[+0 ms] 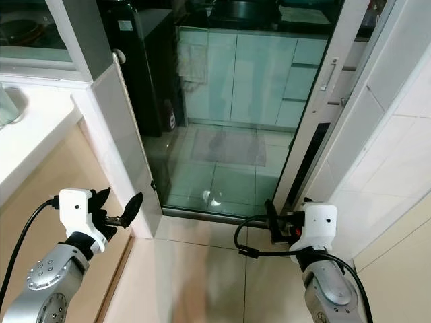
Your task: Restocking fridge
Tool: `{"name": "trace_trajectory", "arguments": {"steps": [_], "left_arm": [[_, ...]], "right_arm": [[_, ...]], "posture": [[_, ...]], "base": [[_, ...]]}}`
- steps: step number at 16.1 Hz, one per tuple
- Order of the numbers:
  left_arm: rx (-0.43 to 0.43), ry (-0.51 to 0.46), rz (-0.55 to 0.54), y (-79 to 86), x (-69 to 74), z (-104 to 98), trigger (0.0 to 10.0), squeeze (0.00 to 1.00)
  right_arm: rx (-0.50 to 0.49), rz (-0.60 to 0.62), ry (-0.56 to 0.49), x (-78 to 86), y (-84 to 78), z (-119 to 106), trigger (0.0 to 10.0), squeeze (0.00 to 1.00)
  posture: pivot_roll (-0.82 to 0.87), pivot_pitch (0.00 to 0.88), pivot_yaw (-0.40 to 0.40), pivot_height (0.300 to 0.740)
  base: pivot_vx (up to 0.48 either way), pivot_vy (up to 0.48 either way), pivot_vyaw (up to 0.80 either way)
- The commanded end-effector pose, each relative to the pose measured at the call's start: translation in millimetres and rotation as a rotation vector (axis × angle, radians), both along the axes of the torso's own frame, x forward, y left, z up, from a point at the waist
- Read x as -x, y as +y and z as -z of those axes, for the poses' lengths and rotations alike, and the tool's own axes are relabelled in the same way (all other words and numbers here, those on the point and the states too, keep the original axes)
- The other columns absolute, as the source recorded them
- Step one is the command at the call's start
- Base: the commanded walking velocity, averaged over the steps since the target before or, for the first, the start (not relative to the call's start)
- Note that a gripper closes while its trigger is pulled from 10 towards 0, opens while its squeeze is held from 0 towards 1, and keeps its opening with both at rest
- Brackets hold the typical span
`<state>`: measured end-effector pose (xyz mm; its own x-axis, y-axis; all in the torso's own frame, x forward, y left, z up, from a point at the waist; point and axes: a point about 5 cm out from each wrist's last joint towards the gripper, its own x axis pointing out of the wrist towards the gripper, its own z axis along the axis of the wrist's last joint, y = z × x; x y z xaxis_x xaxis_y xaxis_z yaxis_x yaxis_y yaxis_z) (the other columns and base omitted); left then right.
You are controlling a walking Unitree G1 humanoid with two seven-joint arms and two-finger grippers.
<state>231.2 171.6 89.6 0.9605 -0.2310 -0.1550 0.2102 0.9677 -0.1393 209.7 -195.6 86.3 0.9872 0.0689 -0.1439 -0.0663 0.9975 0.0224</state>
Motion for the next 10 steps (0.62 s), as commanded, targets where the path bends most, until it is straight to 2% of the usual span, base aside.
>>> {"name": "trace_trajectory", "arguments": {"steps": [1, 2, 3, 4, 5, 8, 9, 10], "left_arm": [[0.000, 0.039, 0.001, -4.1, -58.7, 6, 10.0, 0.00], [-0.011, 0.023, -0.020, -0.8, -52.0, 6, 10.0, 0.00], [-0.016, 0.112, 0.012, -7.1, -42.2, 23, 10.0, 0.00], [-0.007, 0.112, 0.009, -8.7, -44.7, 25, 10.0, 0.00], [0.044, 0.107, -0.028, -12.1, -62.1, 17, 10.0, 0.00], [-0.028, 0.074, 0.041, -19.9, -80.4, 12, 10.0, 0.00], [-0.027, 0.065, 0.043, -20.3, -81.0, 11, 10.0, 0.00], [-0.005, 0.045, 0.063, -16.6, -71.0, 9, 10.0, 0.00]], "right_arm": [[-0.075, 0.068, 0.138, -49.3, 32.8, 35, 10.0, 0.00], [-0.063, 0.066, 0.128, -48.4, 33.2, 34, 10.0, 0.00], [-0.099, 0.125, 0.104, -58.7, 16.5, 27, 10.0, 0.00], [-0.108, 0.144, 0.089, -62.4, 11.1, 24, 10.0, 0.00], [-0.049, 0.203, 0.120, -69.6, -1.1, 19, 10.0, 0.00], [-0.067, 0.223, 0.060, -80.4, -7.5, 12, 10.0, 0.00], [-0.065, 0.205, 0.081, -77.9, -6.4, 15, 10.0, 0.00], [0.005, 0.108, 0.083, -61.8, -0.8, 16, 10.0, 0.00]], "posture": [[-0.11, 0.000, 0.149, 0.740], [-0.09, 0.000, 0.140, 0.740], [-0.07, 0.000, 0.074, 0.740], [-0.07, 0.000, 0.074, 0.740], [-0.10, 0.000, 0.090, 0.740], [-0.14, 0.000, 0.106, 0.740], [-0.14, 0.000, 0.098, 0.740], [-0.12, 0.000, 0.064, 0.740]], "base": [[0.000, 0.000, 0.00], [0.000, 0.000, 0.00], [0.000, 0.000, 0.00], [0.000, 0.000, 0.00], [0.000, 0.000, 0.00], [0.000, 0.000, 0.00], [0.000, 0.000, 0.00], [0.000, 0.000, 0.00]]}}
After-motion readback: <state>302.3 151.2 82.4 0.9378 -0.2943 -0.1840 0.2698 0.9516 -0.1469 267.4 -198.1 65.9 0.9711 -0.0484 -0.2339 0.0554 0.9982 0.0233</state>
